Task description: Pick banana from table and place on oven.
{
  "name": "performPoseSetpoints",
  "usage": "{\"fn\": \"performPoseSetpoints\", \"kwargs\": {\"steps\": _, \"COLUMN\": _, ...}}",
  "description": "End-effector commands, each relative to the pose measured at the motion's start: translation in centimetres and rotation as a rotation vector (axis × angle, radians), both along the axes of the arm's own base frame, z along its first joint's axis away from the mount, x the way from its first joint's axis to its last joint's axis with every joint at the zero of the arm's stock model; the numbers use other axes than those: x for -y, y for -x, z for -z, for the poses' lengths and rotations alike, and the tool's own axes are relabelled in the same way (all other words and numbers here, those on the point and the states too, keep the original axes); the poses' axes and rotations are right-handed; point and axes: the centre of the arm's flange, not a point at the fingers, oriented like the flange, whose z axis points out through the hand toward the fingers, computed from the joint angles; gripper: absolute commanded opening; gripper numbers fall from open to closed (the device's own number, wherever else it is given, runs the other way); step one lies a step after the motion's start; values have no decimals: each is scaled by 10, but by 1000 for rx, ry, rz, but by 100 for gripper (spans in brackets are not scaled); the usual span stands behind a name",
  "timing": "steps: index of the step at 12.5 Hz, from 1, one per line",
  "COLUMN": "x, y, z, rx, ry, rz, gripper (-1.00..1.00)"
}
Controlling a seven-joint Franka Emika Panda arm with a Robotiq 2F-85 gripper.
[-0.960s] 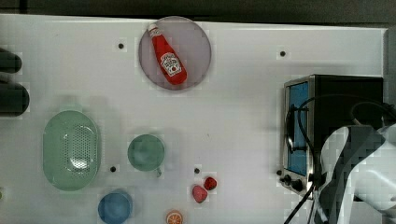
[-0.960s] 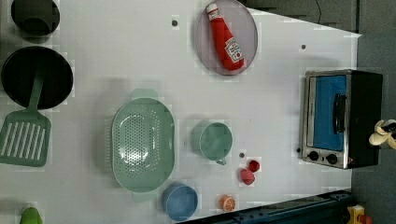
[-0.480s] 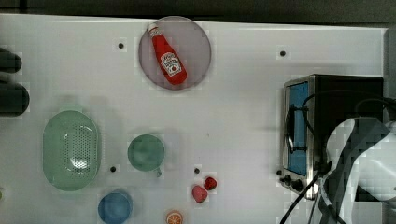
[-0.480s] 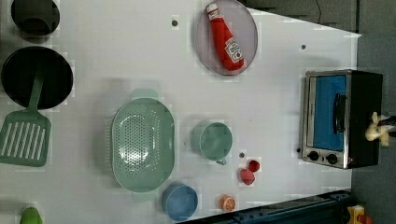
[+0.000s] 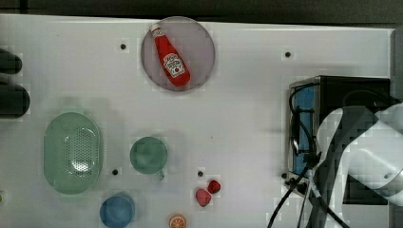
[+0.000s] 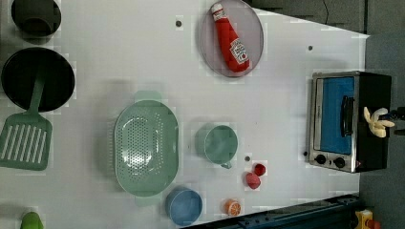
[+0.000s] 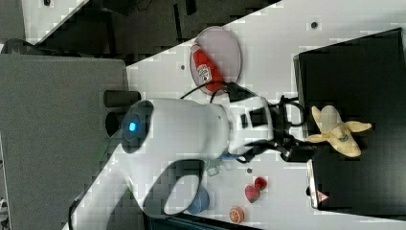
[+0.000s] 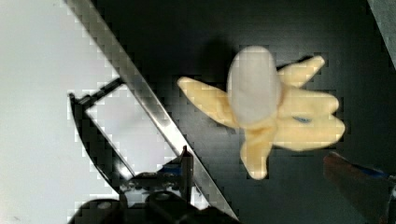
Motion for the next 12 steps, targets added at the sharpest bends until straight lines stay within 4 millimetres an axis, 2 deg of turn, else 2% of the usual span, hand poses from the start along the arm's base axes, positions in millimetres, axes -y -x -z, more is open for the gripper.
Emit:
{"fn": "performPoseSetpoints", "kwargs": {"steps": 1, "x": -28, "y": -27, "z": -86, "rx": 118, "ry": 48, "rz": -112, "gripper": 100}}
{"fn": "performPoseSetpoints", "kwargs": {"steps": 2, "x": -53, "y": -34, "z": -96, "rx": 101, "ry": 15, "rz": -143, "gripper": 100}}
{"fn": "performPoseSetpoints", "kwargs": {"steps": 4, "x": -115, "y": -44, "z": -111, "rx": 78, "ry": -57, "rz": -149, "gripper": 100}}
{"fn": "performPoseSetpoints", "kwargs": {"steps": 8, "x": -235, "y": -61, "z": -154, "rx": 179, "ry": -58, "rz": 76, "gripper": 100}}
{"fn": "performPoseSetpoints", "kwargs": {"steps": 10, "x": -272, "y": -55, "z": -171, "rx": 213, "ry": -58, "rz": 252, "gripper": 100}}
{"fn": "performPoseSetpoints", "kwargs": {"steps": 12, "x": -293, "y": -31, "z": -177, "rx": 141, "ry": -49, "rz": 386, "gripper": 100}}
